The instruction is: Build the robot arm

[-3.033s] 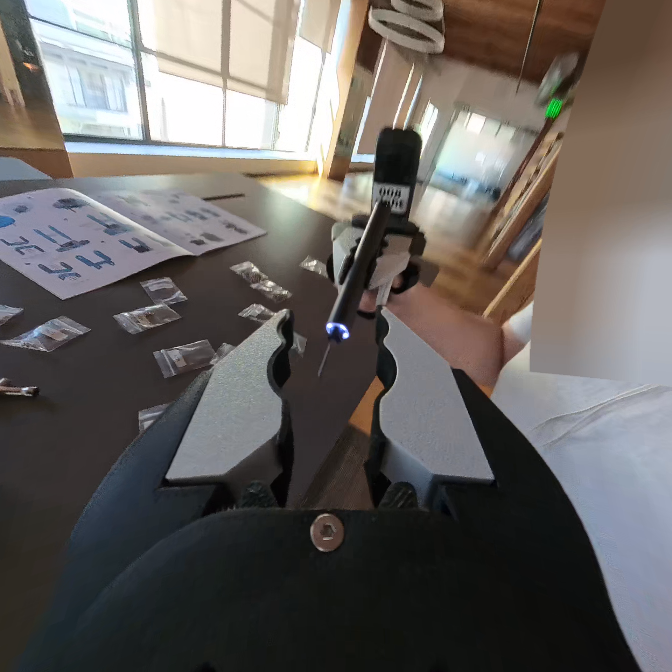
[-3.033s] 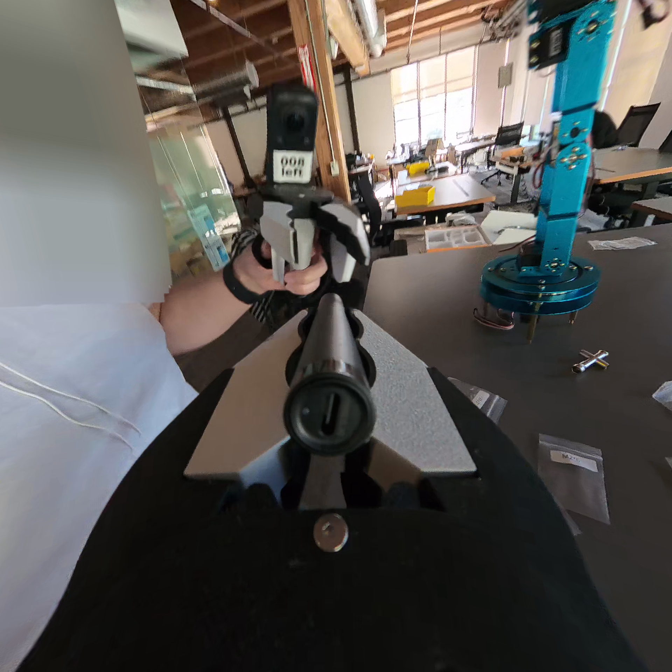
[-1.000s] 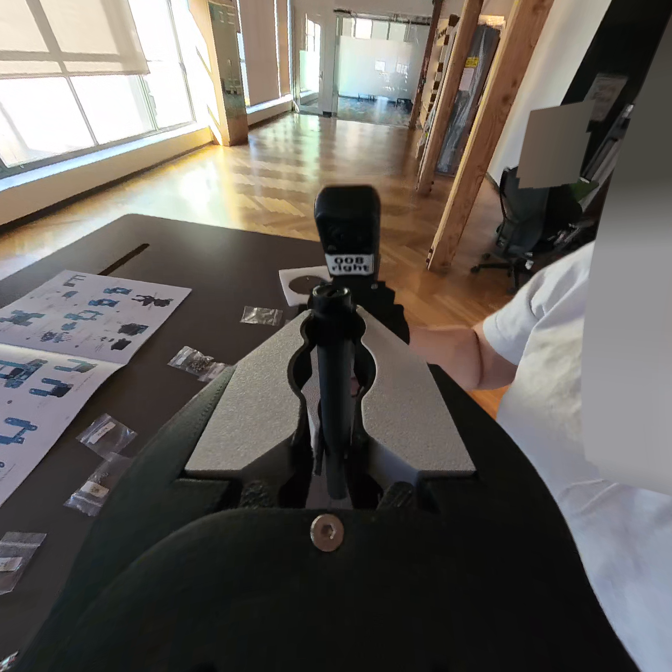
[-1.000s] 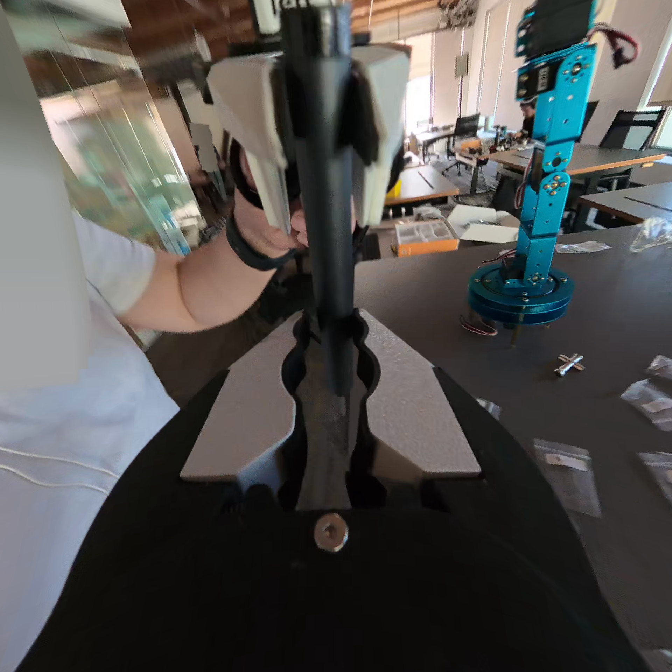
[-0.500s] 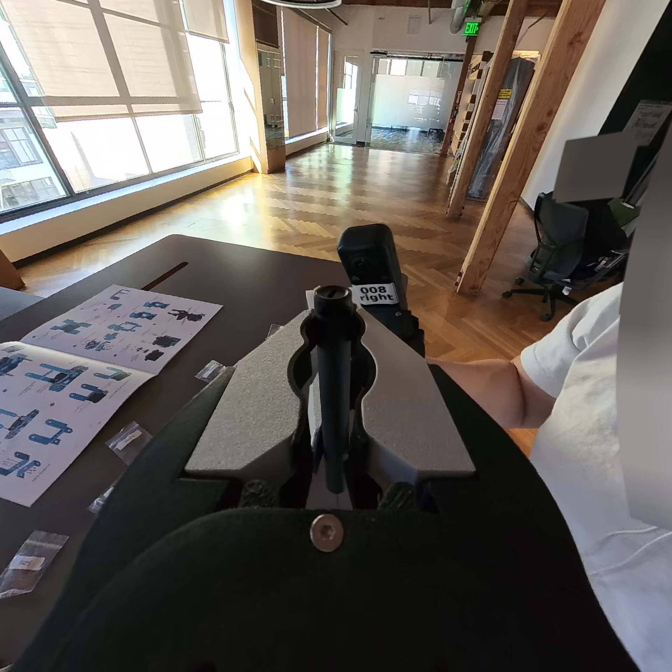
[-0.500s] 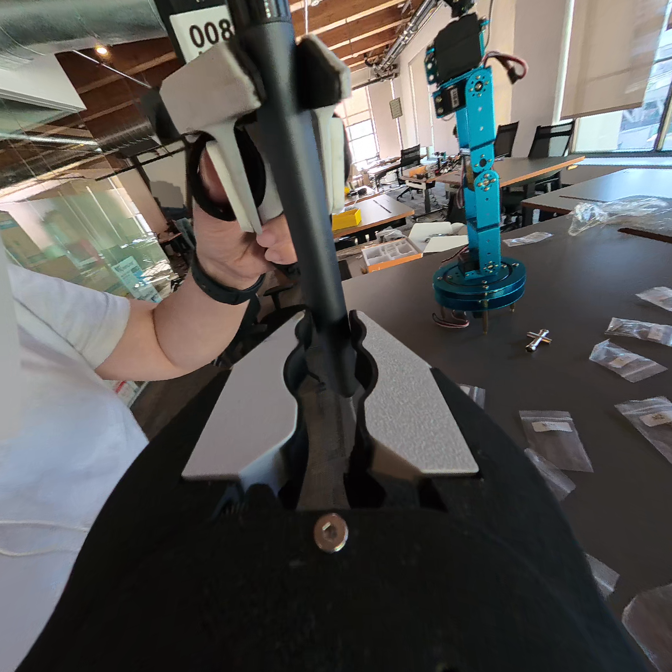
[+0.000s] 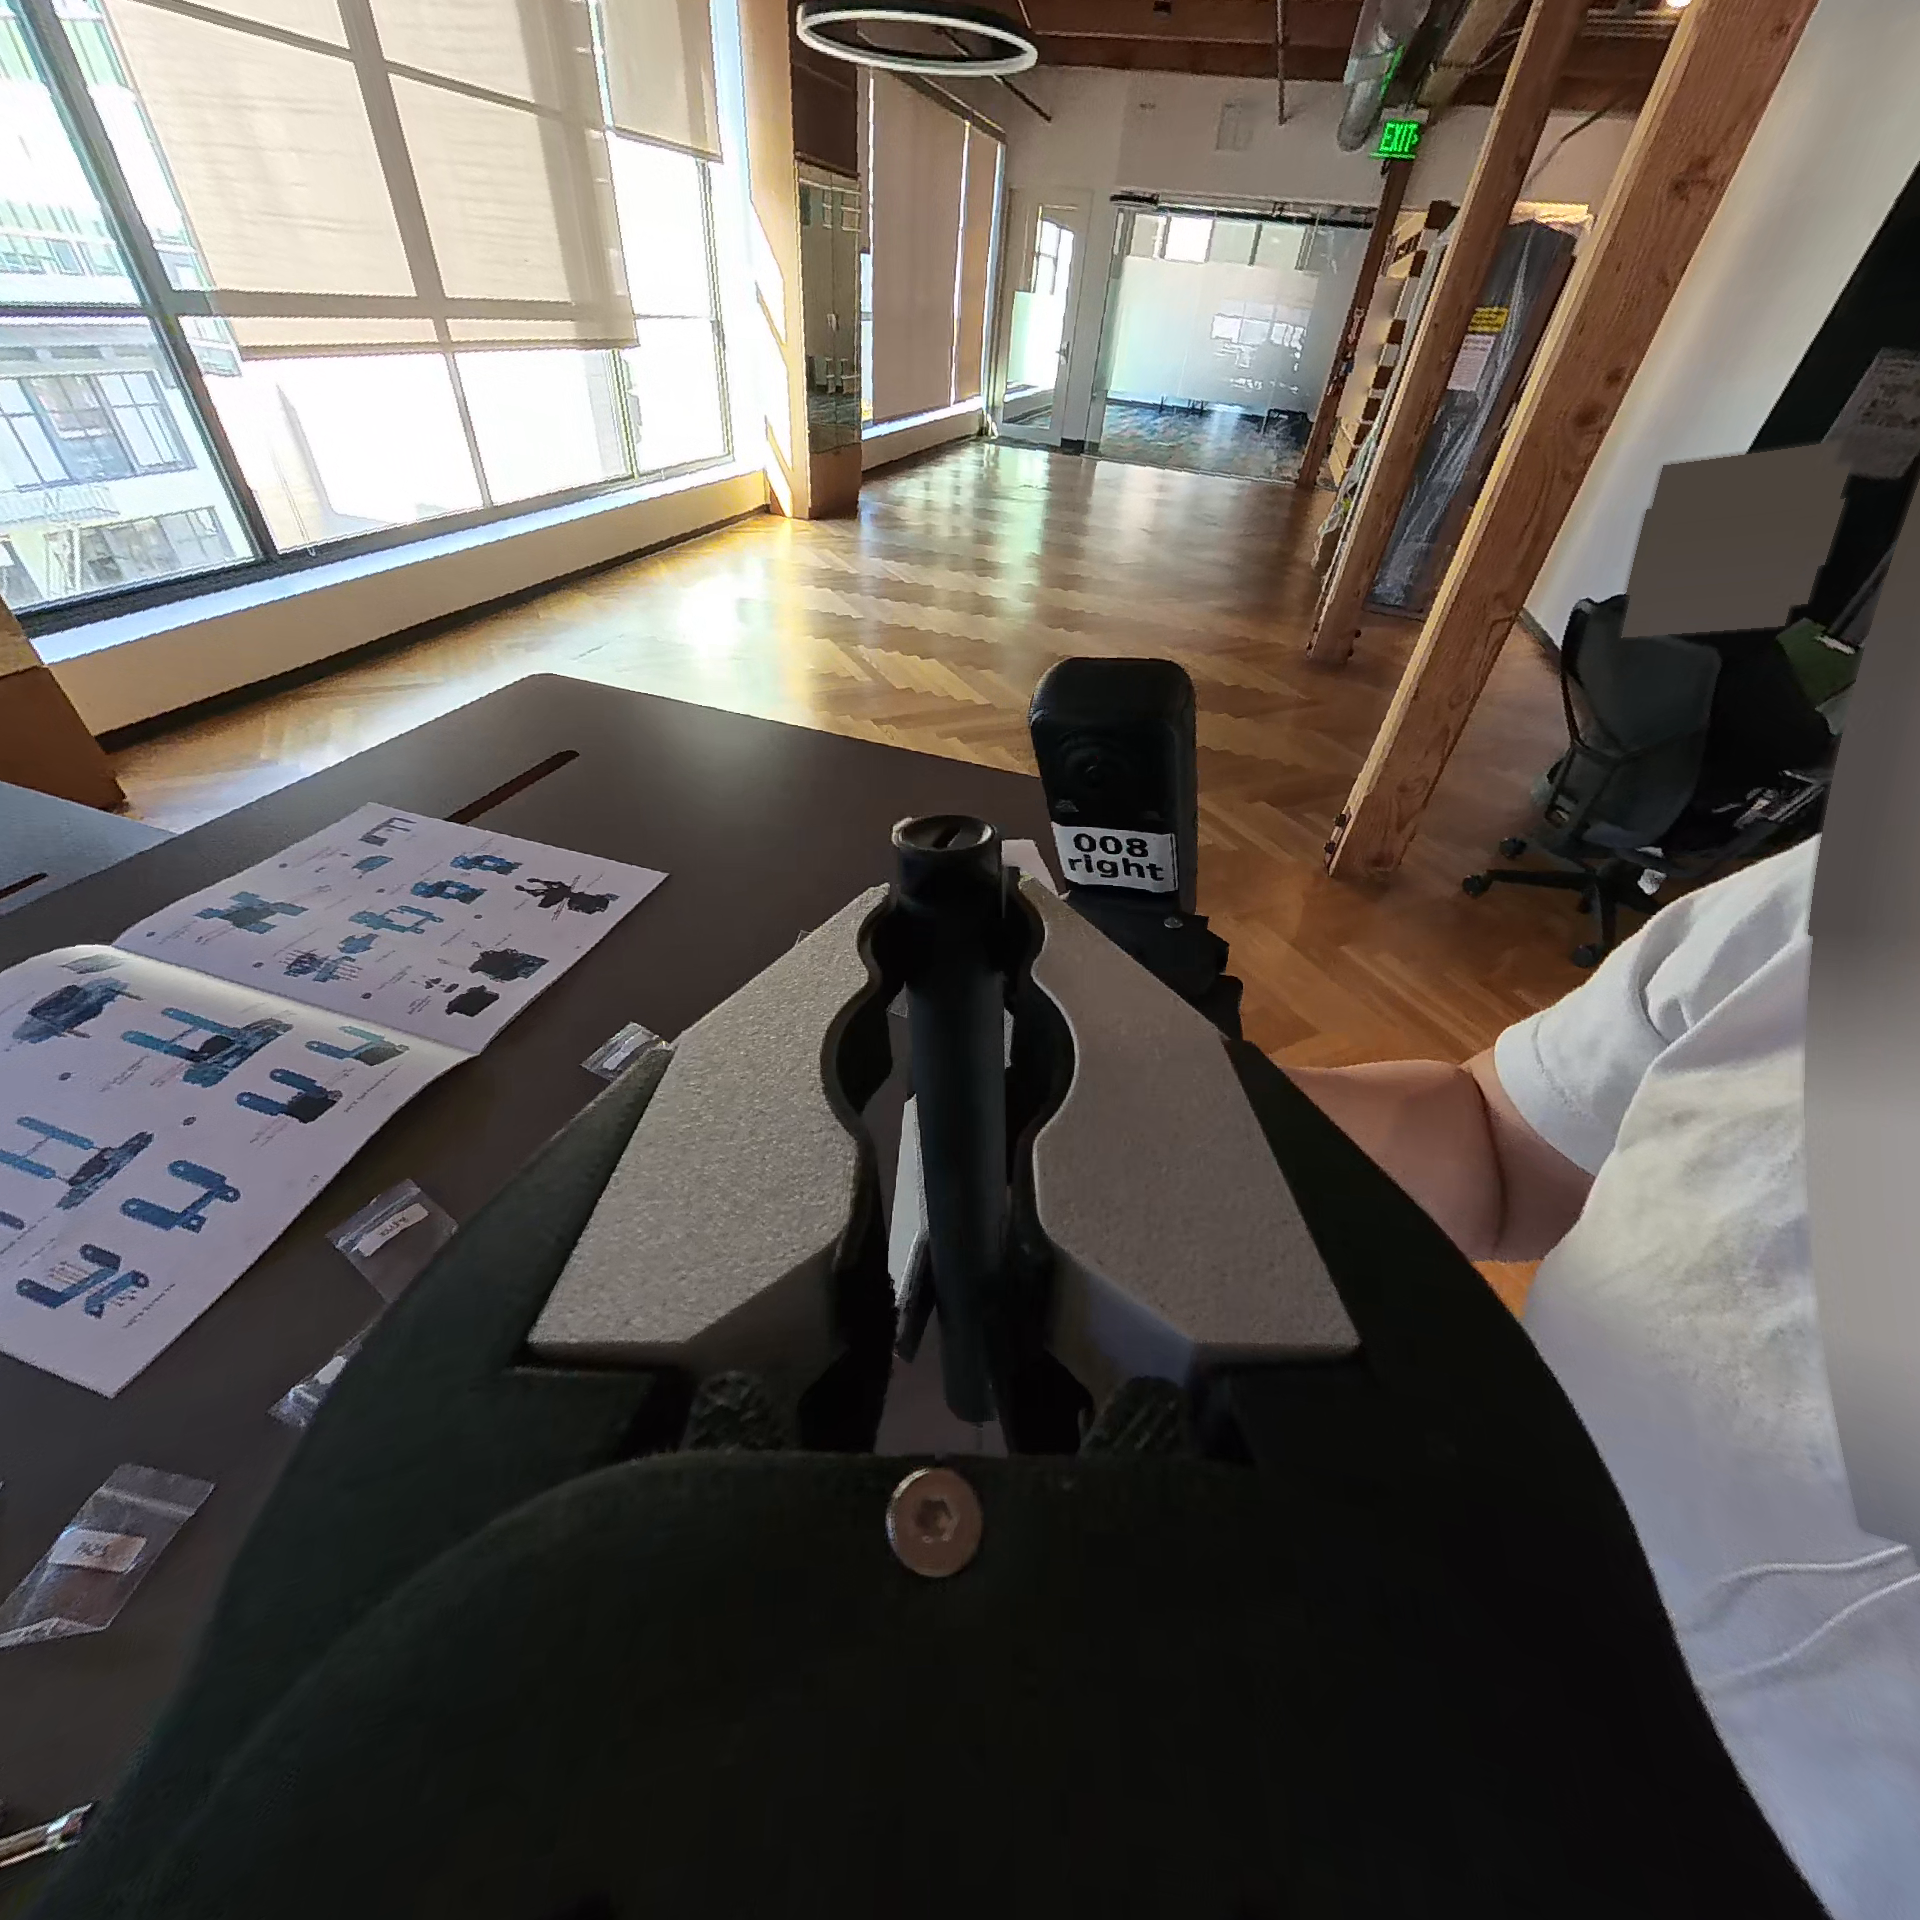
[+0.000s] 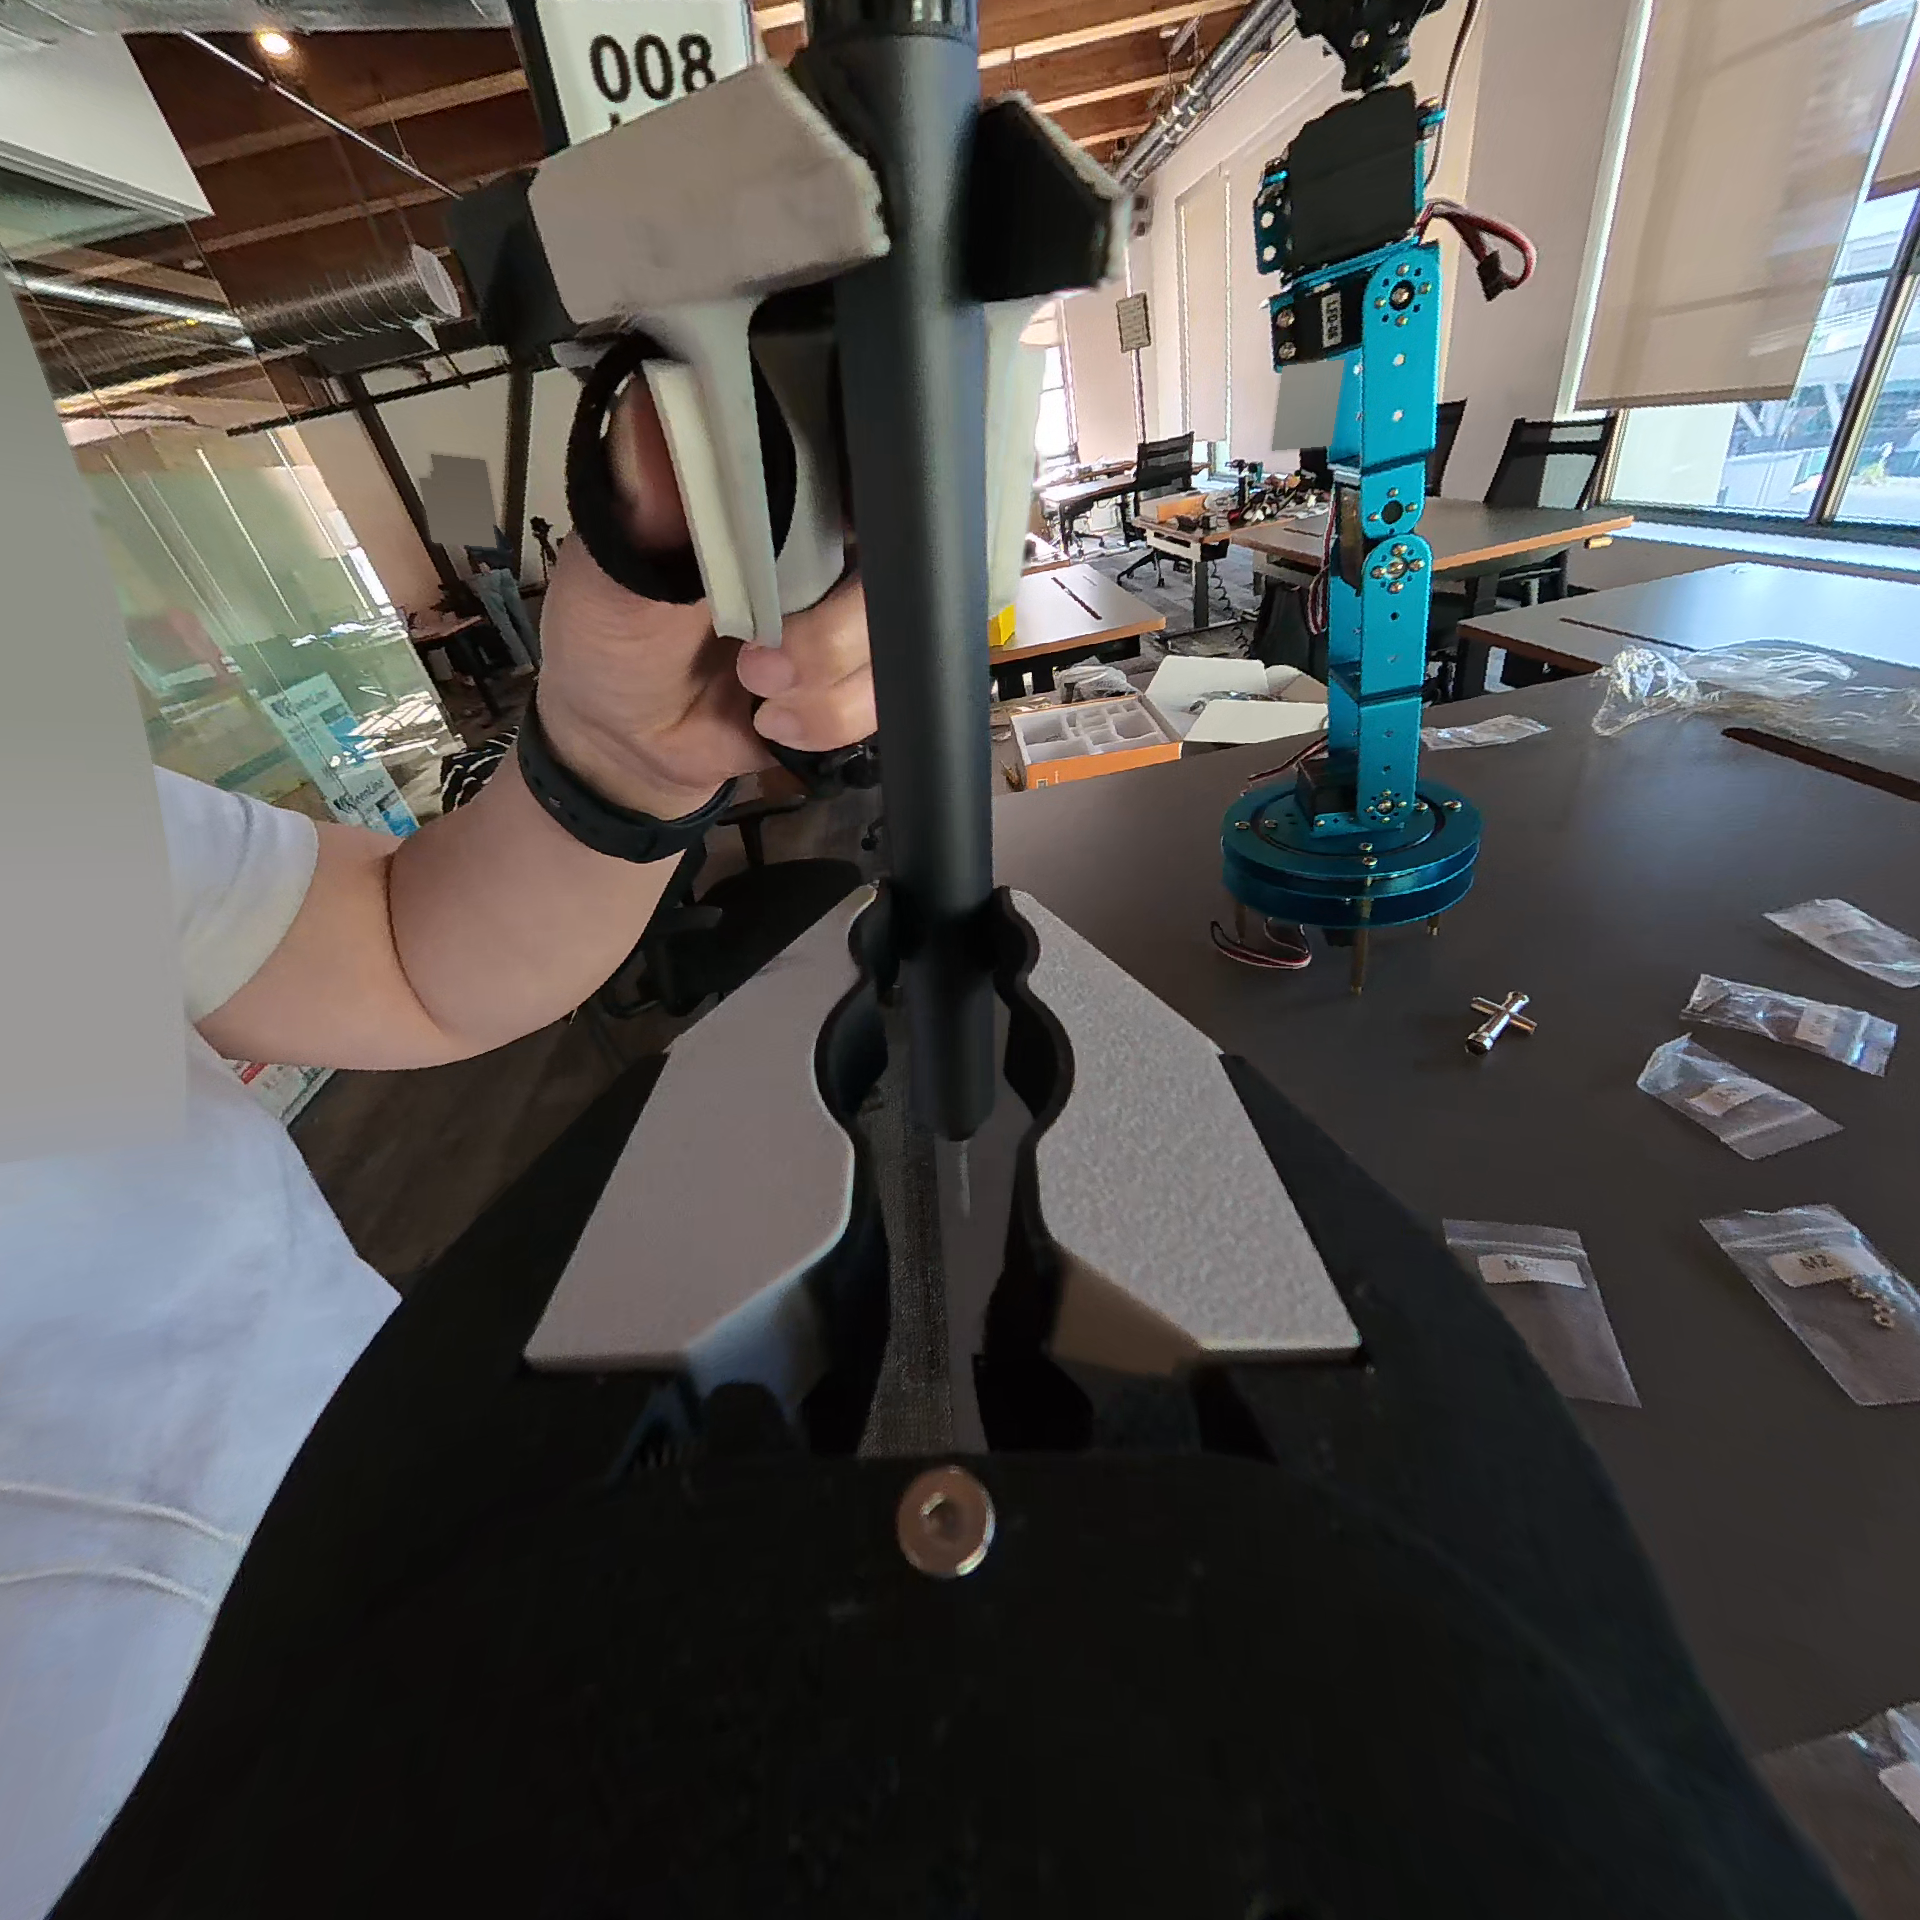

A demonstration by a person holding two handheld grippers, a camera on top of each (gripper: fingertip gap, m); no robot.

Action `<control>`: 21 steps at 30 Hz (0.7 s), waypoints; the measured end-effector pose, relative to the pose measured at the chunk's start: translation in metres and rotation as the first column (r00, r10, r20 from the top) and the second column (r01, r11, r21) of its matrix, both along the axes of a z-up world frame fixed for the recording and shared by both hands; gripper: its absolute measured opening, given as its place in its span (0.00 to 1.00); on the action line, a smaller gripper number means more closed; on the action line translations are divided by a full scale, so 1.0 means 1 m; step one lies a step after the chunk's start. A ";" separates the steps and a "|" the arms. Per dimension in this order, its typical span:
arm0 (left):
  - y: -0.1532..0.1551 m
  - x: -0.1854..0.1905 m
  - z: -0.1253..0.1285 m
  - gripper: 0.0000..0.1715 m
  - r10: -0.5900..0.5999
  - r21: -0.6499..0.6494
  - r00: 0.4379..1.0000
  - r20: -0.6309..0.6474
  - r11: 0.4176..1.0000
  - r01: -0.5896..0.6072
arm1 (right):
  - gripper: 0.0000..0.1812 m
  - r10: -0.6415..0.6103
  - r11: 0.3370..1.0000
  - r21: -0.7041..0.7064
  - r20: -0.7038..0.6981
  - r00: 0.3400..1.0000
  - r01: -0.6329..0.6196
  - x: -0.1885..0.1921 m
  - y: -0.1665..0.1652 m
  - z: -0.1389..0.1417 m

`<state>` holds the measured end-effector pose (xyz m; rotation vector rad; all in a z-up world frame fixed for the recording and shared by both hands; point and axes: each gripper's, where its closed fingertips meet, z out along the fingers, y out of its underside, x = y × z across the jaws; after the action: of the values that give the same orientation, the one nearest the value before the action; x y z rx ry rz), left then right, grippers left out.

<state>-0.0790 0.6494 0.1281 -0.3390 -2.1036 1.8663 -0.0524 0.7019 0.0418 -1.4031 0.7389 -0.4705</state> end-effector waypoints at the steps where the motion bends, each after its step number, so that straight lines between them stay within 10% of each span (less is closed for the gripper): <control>1: 0.000 0.001 0.001 0.10 0.005 -0.005 1.000 0.002 1.000 -0.005 | 0.09 -0.007 1.000 0.004 0.007 1.000 0.007 0.000 -0.001 0.001; 21: 0.002 -0.006 0.009 0.09 0.034 -0.039 0.999 0.015 0.999 -0.033 | 0.09 -0.013 0.999 0.034 0.011 1.000 0.013 -0.003 0.002 0.009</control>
<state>-0.0845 0.6511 0.1375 -0.3304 -2.0985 1.9311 -0.0556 0.7041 0.0511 -1.3641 0.7441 -0.4737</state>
